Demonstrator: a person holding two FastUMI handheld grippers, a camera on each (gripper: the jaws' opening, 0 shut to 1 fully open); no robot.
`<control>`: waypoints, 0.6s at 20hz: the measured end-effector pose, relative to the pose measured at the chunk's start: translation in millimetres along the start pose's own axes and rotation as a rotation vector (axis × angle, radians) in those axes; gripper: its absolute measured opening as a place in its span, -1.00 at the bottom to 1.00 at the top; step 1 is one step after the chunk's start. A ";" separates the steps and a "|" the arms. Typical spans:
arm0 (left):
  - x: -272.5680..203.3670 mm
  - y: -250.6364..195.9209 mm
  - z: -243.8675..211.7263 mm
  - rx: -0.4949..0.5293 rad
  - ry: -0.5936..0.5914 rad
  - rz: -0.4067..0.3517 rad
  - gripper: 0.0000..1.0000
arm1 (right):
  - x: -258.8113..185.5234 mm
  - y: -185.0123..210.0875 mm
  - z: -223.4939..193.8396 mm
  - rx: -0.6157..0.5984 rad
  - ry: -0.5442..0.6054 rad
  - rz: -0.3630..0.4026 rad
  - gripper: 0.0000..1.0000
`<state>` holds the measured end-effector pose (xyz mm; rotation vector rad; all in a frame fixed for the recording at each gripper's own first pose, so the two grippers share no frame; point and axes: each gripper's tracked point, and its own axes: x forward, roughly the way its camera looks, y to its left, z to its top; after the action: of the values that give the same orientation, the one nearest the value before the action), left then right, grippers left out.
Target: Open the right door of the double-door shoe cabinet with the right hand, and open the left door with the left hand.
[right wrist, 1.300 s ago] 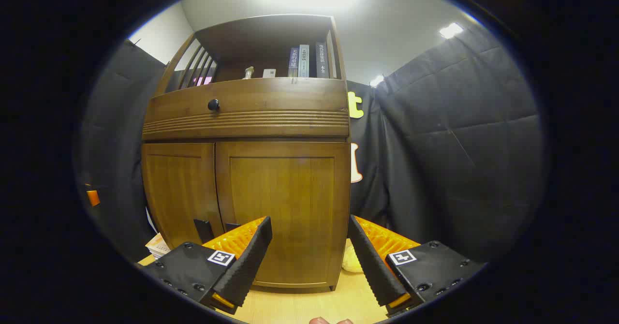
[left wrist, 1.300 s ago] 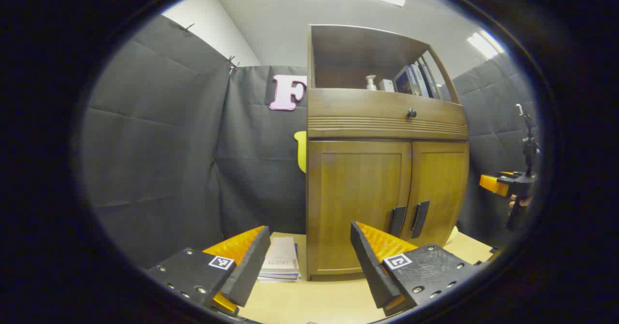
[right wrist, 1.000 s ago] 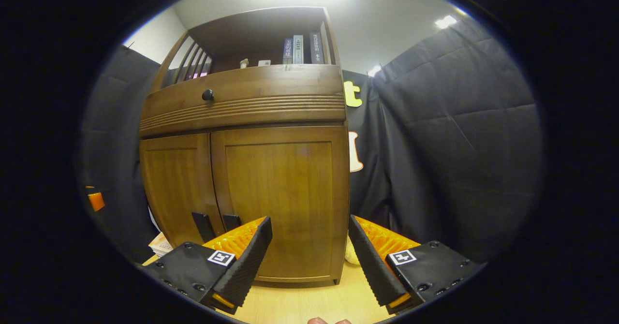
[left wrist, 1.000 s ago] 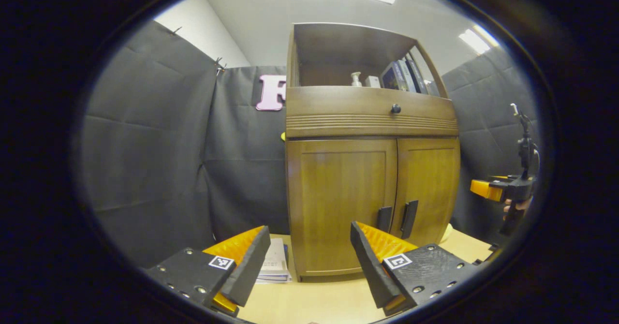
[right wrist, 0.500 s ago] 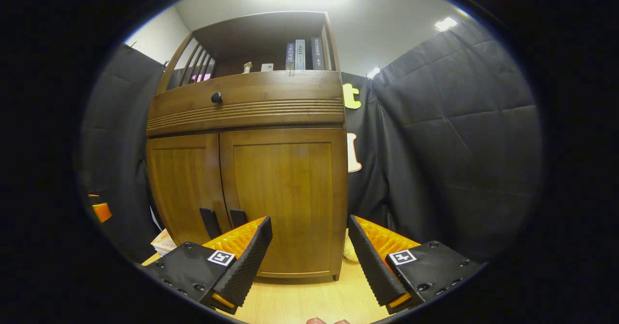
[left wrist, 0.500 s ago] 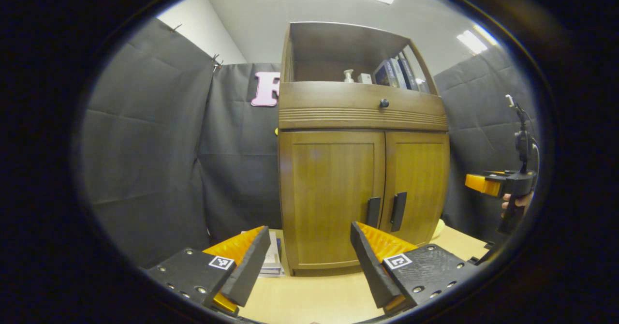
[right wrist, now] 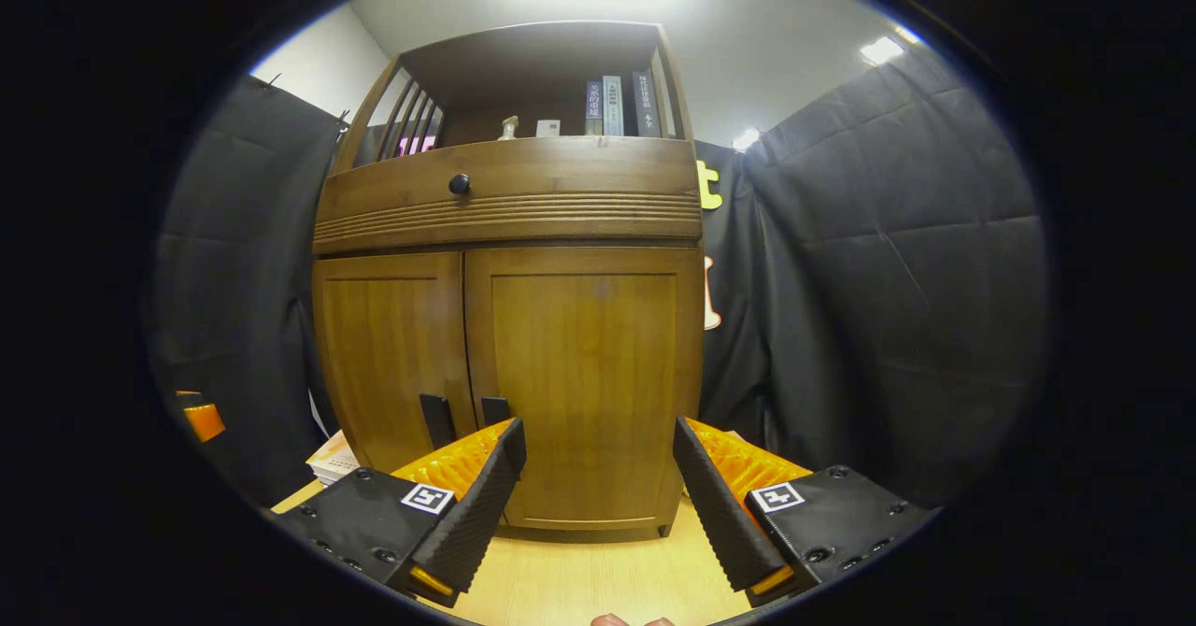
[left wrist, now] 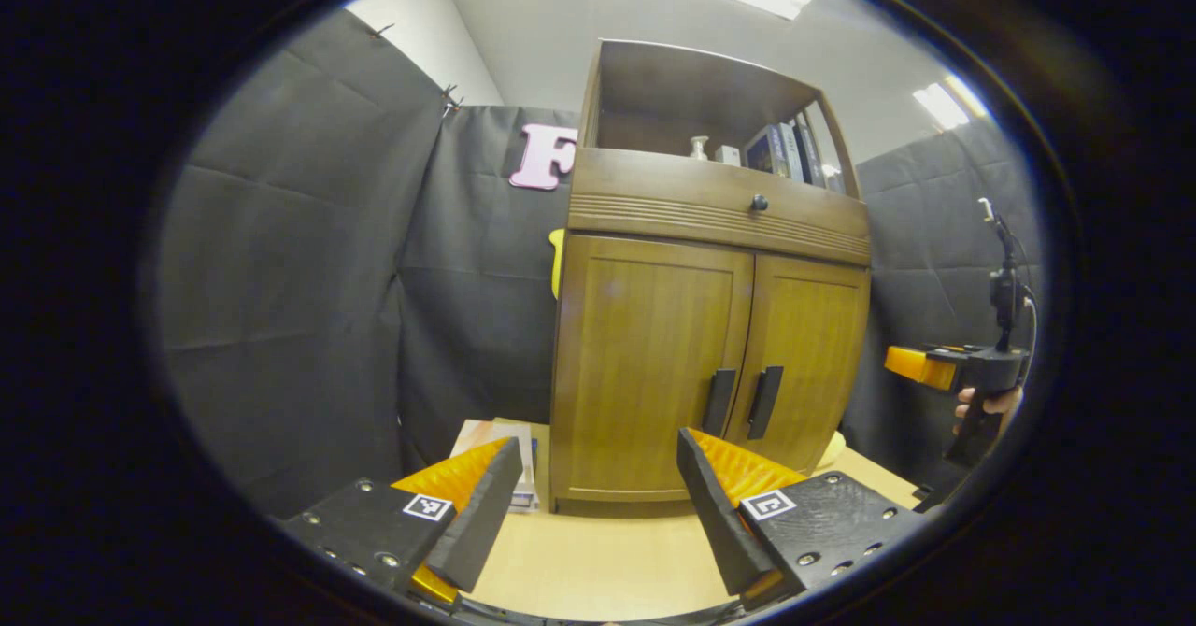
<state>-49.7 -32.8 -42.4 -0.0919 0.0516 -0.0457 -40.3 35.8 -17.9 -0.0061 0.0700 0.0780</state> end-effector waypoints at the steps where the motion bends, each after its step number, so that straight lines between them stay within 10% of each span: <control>1: -4.8 1.8 -3.3 0.008 0.001 0.008 0.92 | 1.6 3.6 -0.9 0.000 0.006 0.010 0.99; 12: -44.5 13.4 -40.8 0.044 0.056 0.124 0.92 | 42.3 54.2 -4.0 -0.010 0.019 0.122 0.93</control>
<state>-95.7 -21.1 -82.1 -0.0431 0.1125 0.0746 -2.8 93.1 -25.0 -0.0128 0.0885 0.2004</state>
